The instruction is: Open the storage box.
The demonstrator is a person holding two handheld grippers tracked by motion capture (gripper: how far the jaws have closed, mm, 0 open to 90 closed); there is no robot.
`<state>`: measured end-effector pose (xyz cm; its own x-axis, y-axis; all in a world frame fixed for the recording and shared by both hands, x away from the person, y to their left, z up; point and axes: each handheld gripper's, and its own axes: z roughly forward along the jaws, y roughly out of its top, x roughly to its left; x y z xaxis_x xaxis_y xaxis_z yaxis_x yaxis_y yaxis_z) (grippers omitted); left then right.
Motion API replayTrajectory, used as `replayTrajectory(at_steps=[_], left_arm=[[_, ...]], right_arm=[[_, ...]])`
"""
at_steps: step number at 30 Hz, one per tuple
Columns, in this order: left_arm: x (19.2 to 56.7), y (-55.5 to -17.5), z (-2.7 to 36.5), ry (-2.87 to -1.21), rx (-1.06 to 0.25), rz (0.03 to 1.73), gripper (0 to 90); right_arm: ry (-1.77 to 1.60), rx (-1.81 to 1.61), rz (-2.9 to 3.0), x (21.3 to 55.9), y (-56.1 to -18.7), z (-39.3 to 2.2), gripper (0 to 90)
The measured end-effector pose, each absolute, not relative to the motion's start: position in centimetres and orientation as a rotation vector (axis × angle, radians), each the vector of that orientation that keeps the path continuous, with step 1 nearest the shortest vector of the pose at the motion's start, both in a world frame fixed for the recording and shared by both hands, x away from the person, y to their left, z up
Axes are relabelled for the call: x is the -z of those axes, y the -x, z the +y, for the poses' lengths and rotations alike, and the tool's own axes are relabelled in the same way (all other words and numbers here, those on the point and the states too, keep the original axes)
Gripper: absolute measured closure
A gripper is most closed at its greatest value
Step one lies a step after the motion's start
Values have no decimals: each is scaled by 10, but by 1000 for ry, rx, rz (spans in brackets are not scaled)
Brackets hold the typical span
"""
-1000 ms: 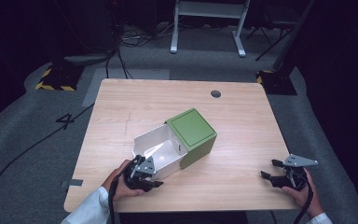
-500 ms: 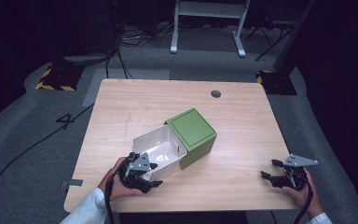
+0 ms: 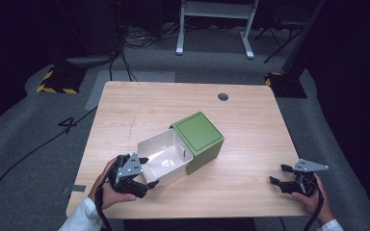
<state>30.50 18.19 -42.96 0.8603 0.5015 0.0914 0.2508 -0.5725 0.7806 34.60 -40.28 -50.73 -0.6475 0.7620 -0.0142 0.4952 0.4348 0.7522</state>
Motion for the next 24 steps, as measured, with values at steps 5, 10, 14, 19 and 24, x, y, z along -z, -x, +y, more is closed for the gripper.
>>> replayTrajectory(at_steps=[5, 10, 14, 19, 24], left_arm=[[424, -302, 193, -2189, -451, 569, 178], [425, -297, 201, -2194, -462, 583, 181], [426, -294, 213, -2183, -492, 618, 180], [427, -294, 225, -2170, -519, 666, 181], [439, -297, 240, -2196, -548, 741, 178]], right_arm=[[-1073, -1054, 2341, 507, -346, -403, 220], [-1074, -1052, 2340, 507, -346, -403, 220], [-1073, -1052, 2340, 507, -346, -403, 220], [-1073, -1053, 2341, 507, -346, -403, 219], [-1073, -1053, 2340, 507, -346, -403, 219]])
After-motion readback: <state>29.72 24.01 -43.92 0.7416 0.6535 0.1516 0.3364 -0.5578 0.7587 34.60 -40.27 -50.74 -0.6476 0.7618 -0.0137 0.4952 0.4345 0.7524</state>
